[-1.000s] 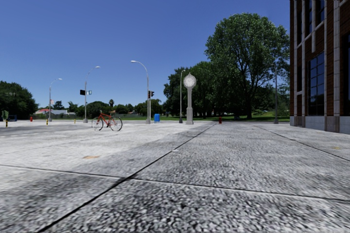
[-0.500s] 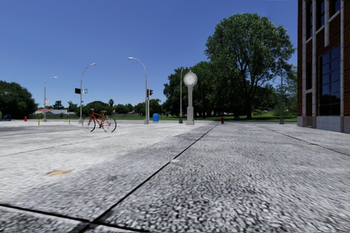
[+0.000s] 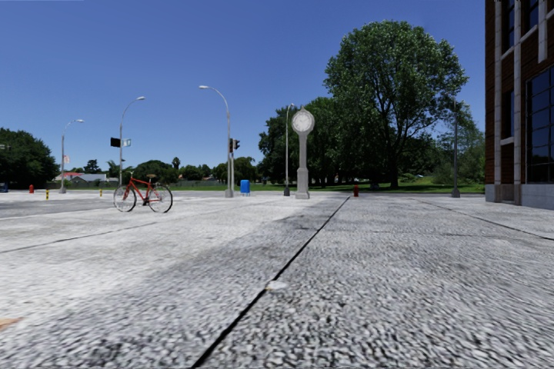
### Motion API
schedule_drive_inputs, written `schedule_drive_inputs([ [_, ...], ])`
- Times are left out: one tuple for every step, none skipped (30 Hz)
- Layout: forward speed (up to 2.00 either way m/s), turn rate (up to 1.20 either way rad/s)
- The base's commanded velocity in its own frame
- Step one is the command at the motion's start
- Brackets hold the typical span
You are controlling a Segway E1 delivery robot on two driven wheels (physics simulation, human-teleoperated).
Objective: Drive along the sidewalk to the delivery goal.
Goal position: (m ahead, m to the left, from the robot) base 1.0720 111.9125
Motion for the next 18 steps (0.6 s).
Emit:
schedule_drive_inputs([
  [2.00, 0.00],
  [2.00, 0.00],
  [2.00, 0.00],
  [2.00, 0.00],
  [2.00, 0.00],
  [2.00, 0.00],
  [2.00, 0.00],
  [2.00, 0.00],
  [2.00, 0.00],
  [2.00, 0.00],
  [2.00, 0.00],
  [2.00, 0.00],
  [2.00, 0.00],
  [2.00, 0.00],
  [2.00, 0.00],
  [2.00, 0.00],
  [2.00, 0.00],
  [2.00, 0.00],
])
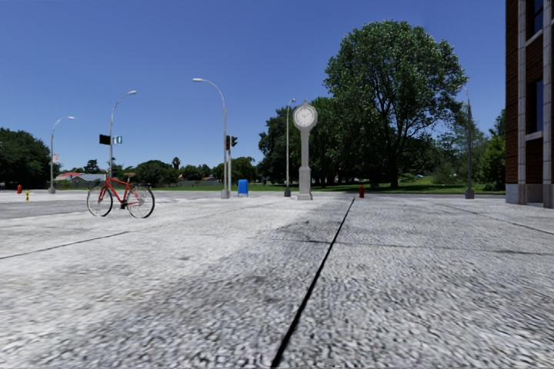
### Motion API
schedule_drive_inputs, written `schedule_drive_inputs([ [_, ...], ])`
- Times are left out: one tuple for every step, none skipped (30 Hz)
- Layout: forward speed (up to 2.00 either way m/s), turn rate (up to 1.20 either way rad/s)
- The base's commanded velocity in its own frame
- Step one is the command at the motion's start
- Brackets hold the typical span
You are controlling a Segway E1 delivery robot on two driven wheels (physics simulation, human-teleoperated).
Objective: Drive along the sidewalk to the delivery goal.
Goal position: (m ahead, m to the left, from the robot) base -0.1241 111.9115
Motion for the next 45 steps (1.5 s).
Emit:
schedule_drive_inputs([
  [2.00, 0.00],
  [2.00, 0.00],
  [2.00, 0.00],
  [2.00, 0.00],
  [2.00, 0.00],
  [2.00, 0.00],
  [2.00, 0.00],
  [2.00, 0.00],
  [2.00, 0.00],
  [2.00, 0.00],
  [2.00, 0.00],
  [2.00, 0.00],
  [2.00, 0.00],
  [2.00, 0.00],
  [2.00, 0.00],
  [2.00, 0.00],
  [2.00, 0.00],
  [2.00, 0.00],
  [2.00, 0.00],
  [2.00, 0.00],
  [2.00, 0.00],
  [2.00, 0.00],
  [2.00, 0.00],
  [2.00, 0.00],
  [2.00, 0.00],
  [2.00, 0.00],
  [2.00, 0.00],
  [2.00, 0.00],
  [2.00, 0.00],
  [2.00, 0.00],
  [2.00, 0.00],
  [2.00, 0.00],
  [2.00, 0.00],
  [2.00, 0.00],
  [2.00, 0.00],
  [2.00, 0.00],
  [2.00, 0.00],
  [2.00, 0.00],
  [2.00, 0.00],
  [2.00, 0.00],
  [2.00, 0.00],
  [2.00, 0.00],
  [2.00, 0.00],
  [2.00, 0.00],
  [2.00, 0.00],
])
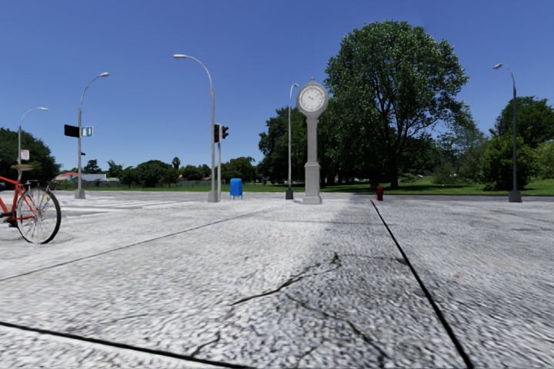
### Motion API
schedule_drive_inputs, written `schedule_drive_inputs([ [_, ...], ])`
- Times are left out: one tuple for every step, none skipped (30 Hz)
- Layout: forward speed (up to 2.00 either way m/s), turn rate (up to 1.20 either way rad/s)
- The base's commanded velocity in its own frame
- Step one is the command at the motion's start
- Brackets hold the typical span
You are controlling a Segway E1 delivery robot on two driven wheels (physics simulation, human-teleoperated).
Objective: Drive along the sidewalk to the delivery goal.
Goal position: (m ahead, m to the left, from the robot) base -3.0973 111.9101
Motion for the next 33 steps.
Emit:
schedule_drive_inputs([
  [2.00, 0.00],
  [2.00, 0.00],
  [2.00, 0.00],
  [2.00, 0.00],
  [2.00, 0.00],
  [2.00, 0.00],
  [2.00, 0.00],
  [2.00, 0.00],
  [2.00, 0.00],
  [2.00, 0.00],
  [2.00, 0.00],
  [2.00, 0.00],
  [2.00, 0.00],
  [2.00, 0.00],
  [2.00, 0.00],
  [2.00, 0.00],
  [2.00, 0.00],
  [2.00, 0.00],
  [2.00, 0.00],
  [2.00, 0.00],
  [2.00, 0.00],
  [2.00, 0.00],
  [2.00, 0.00],
  [2.00, 0.00],
  [2.00, 0.00],
  [2.00, 0.00],
  [2.00, 0.00],
  [2.00, 0.00],
  [2.00, 0.00],
  [2.00, 0.00],
  [2.00, 0.00],
  [2.00, 0.00],
  [2.00, 0.00],
])
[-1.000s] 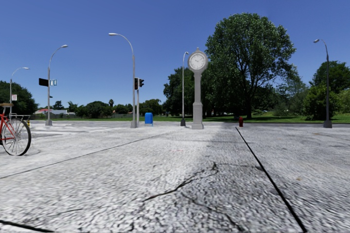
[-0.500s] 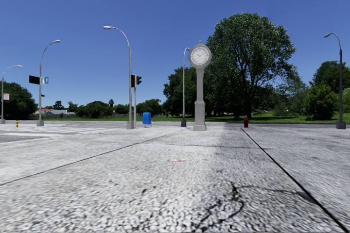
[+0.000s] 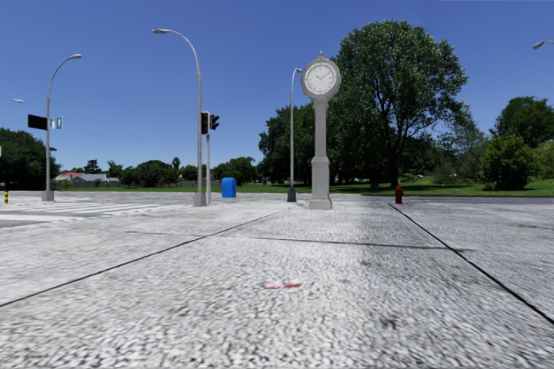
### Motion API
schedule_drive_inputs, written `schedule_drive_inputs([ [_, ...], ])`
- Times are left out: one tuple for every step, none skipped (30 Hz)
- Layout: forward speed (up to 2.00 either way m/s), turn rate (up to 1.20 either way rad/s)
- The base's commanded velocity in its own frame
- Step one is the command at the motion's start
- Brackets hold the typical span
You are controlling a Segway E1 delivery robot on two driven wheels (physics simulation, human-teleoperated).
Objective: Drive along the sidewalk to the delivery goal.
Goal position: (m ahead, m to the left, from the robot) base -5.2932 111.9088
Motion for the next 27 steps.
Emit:
schedule_drive_inputs([
  [2.00, 0.00],
  [2.00, 0.00],
  [2.00, 0.00],
  [2.00, 0.00],
  [2.00, 0.00],
  [2.00, 0.00],
  [2.00, 0.00],
  [2.00, 0.00],
  [2.00, 0.00],
  [2.00, 0.00],
  [2.00, 0.00],
  [2.00, 0.00],
  [2.00, 0.00],
  [2.00, 0.00],
  [2.00, 0.00],
  [2.00, 0.00],
  [2.00, 0.00],
  [2.00, 0.00],
  [2.00, 0.00],
  [2.00, 0.00],
  [2.00, 0.00],
  [2.00, 0.00],
  [2.00, 0.00],
  [2.00, 0.00],
  [2.00, 0.00],
  [2.00, 0.00],
  [2.00, 0.00],
])
